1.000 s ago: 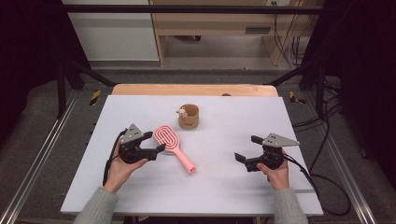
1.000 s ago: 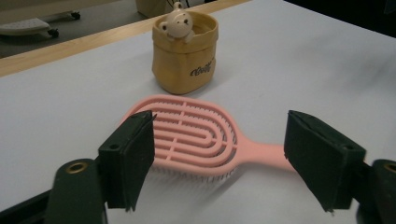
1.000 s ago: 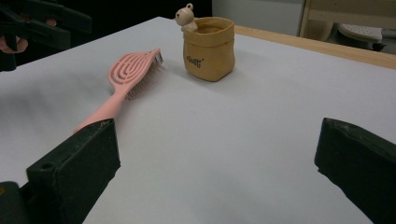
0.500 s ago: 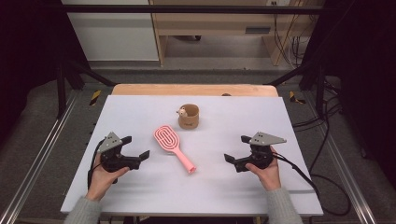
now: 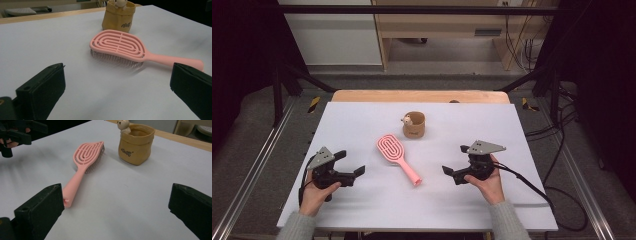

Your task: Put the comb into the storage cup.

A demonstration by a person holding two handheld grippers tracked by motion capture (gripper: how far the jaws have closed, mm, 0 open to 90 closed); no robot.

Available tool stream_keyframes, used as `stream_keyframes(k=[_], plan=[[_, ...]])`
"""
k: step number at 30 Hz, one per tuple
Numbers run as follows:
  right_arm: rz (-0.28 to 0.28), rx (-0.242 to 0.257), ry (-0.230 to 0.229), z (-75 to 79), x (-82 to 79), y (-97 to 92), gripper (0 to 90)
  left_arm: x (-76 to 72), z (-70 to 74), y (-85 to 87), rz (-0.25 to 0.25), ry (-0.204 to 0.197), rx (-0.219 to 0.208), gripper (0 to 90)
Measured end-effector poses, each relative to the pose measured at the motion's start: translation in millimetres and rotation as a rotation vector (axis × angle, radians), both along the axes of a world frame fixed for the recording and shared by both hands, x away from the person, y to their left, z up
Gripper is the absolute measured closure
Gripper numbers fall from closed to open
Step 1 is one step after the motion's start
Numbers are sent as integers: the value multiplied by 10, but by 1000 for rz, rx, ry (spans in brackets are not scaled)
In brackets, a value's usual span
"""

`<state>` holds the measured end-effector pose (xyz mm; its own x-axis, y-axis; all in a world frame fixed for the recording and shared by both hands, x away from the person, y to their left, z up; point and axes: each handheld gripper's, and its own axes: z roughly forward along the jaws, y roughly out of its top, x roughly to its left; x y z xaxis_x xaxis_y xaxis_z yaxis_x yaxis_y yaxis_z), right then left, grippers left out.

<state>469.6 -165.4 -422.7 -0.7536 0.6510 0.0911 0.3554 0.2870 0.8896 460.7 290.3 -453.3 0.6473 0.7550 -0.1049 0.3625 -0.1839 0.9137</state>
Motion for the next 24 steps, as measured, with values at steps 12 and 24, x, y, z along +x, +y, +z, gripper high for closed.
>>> stream_keyframes(k=[12,24], plan=[[23,-40,24,19,49,233,2,-4,-41,4,-4,-1,18,0],[30,-60,29,87,106,452,3,-4,-55,35,-4,-1,22,1]])
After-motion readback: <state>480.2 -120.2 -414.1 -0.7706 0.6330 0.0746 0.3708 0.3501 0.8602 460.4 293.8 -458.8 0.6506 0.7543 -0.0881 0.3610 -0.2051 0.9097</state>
